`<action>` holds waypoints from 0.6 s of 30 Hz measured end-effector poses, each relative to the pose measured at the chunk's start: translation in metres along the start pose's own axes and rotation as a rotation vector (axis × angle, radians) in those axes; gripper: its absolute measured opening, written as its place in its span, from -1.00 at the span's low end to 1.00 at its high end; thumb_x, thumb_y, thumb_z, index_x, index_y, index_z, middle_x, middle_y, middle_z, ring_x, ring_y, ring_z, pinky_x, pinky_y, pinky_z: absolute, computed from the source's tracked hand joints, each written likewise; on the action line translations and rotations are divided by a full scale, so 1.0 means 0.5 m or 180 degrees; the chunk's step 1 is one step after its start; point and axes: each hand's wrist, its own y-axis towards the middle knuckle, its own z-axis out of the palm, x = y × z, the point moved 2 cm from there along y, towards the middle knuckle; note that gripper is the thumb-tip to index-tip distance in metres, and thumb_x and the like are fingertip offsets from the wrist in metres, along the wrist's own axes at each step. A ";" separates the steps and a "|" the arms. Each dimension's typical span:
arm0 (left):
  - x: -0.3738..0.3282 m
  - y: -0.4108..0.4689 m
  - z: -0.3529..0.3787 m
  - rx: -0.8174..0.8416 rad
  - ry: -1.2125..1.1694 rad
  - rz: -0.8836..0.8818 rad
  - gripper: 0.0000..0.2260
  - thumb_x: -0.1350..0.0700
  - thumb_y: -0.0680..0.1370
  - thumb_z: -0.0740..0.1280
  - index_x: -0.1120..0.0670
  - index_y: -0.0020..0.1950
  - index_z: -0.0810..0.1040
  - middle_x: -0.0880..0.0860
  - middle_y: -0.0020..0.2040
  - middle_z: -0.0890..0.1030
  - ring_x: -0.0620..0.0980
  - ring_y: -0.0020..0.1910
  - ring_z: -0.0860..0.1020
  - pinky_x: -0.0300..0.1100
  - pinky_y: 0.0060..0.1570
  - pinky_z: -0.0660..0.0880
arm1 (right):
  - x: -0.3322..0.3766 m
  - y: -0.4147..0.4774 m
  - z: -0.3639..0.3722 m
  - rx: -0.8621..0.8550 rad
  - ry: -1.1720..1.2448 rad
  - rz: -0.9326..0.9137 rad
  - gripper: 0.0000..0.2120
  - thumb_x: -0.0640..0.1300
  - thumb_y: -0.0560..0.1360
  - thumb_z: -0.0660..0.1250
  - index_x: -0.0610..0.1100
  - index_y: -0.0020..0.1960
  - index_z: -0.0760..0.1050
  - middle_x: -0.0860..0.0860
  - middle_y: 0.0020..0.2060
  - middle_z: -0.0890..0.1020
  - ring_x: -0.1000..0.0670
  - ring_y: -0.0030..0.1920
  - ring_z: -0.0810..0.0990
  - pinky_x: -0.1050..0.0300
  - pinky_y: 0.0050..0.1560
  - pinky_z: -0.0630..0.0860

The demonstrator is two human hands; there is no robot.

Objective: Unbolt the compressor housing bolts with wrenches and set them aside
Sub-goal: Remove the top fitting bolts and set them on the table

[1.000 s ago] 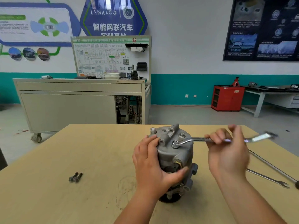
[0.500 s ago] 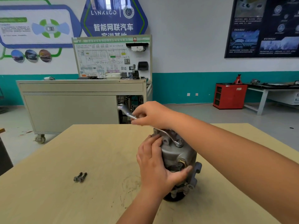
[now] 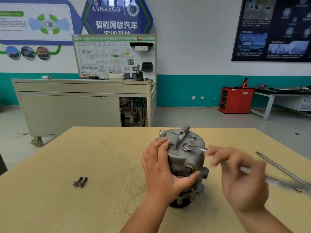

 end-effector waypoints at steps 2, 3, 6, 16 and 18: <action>-0.003 0.008 0.004 0.0116 -0.0169 -0.0013 -0.29 -0.32 0.20 0.31 0.06 0.21 0.33 0.16 0.20 0.50 0.05 0.23 0.32 0.12 0.20 0.34 | -0.056 0.049 -0.042 -0.1581 0.0784 0.0981 -0.57 0.06 0.62 0.02 -0.03 -0.36 0.40 0.03 -0.51 0.54 0.01 -0.39 0.63 0.13 -0.17 0.60; -0.012 0.010 0.002 0.0137 -0.0190 -0.0069 -0.29 -0.32 0.20 0.31 0.05 0.20 0.32 0.17 0.19 0.50 0.05 0.23 0.32 0.11 0.20 0.34 | -0.092 0.087 -0.054 -0.1929 0.0605 0.1517 -0.67 -0.03 0.63 0.07 -0.07 -0.26 0.41 0.01 -0.51 0.52 0.02 -0.47 0.60 0.11 -0.27 0.59; -0.010 0.012 -0.004 0.0114 -0.0234 -0.0123 -0.30 -0.33 0.20 0.31 0.04 0.20 0.31 0.18 0.19 0.51 0.04 0.23 0.32 0.19 0.18 0.39 | -0.175 0.210 -0.024 -0.0806 -0.1096 0.2749 -0.86 -0.15 0.59 0.19 -0.21 0.04 0.46 -0.04 -0.28 0.56 0.07 -0.35 0.54 0.19 -0.26 0.51; -0.005 0.008 0.001 0.0221 -0.0041 -0.0106 -0.26 -0.33 0.20 0.31 0.18 0.17 0.48 0.20 0.13 0.53 0.08 0.15 0.35 0.08 0.11 0.38 | -0.129 0.219 0.244 0.3188 -0.2737 0.1478 -0.74 -0.08 0.63 0.10 -0.20 0.17 0.47 -0.03 0.04 0.66 -0.02 0.03 0.62 0.10 0.00 0.50; 0.011 0.003 0.010 0.0582 -0.0018 -0.0297 -0.29 -0.33 0.20 0.31 0.24 0.05 0.57 0.18 0.02 0.58 0.14 0.08 0.44 0.05 0.05 0.43 | -0.098 0.179 0.257 0.3659 -0.3263 0.0538 -0.73 -0.02 0.64 0.08 -0.11 0.19 0.45 0.05 0.03 0.65 0.00 0.05 0.58 0.06 0.00 0.47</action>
